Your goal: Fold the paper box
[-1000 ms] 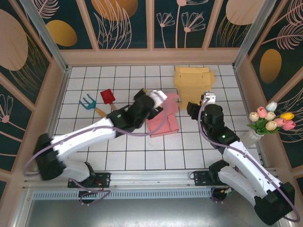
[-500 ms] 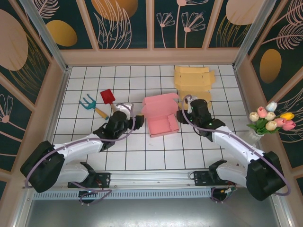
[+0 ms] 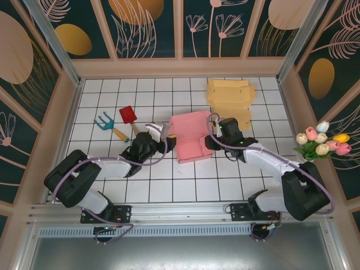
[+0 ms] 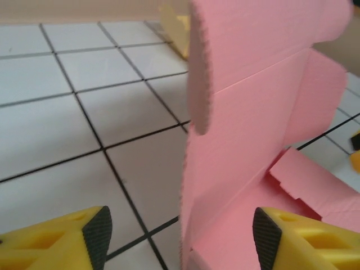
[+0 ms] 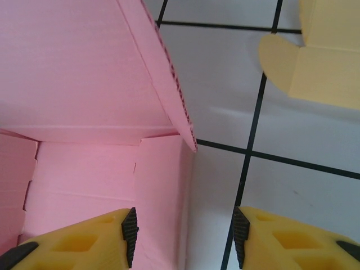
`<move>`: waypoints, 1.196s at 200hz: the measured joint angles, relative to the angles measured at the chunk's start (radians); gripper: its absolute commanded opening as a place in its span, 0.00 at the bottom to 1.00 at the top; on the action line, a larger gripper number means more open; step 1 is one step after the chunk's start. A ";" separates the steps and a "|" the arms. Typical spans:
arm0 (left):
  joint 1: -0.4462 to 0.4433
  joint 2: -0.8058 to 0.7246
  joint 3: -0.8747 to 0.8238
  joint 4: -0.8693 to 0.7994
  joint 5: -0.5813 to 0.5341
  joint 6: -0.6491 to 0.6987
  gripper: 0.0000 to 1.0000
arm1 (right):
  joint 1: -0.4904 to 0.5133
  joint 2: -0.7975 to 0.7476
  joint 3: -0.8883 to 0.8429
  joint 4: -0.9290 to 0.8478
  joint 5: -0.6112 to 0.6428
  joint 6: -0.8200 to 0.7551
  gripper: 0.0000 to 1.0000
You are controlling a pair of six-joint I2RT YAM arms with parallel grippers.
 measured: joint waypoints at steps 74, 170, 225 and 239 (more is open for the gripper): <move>0.000 0.090 0.014 0.068 0.127 0.085 0.12 | 0.060 0.150 0.082 -0.013 0.011 -0.024 0.39; 0.004 0.021 -0.097 0.168 0.189 0.085 0.05 | 0.096 0.168 0.096 -0.018 0.035 -0.087 0.39; 0.005 0.002 -0.134 0.198 0.160 0.077 0.03 | 0.171 0.239 0.158 -0.025 0.139 -0.106 0.36; 0.005 0.002 -0.150 0.219 0.151 0.071 0.02 | 0.177 0.245 0.163 -0.024 0.153 -0.106 0.36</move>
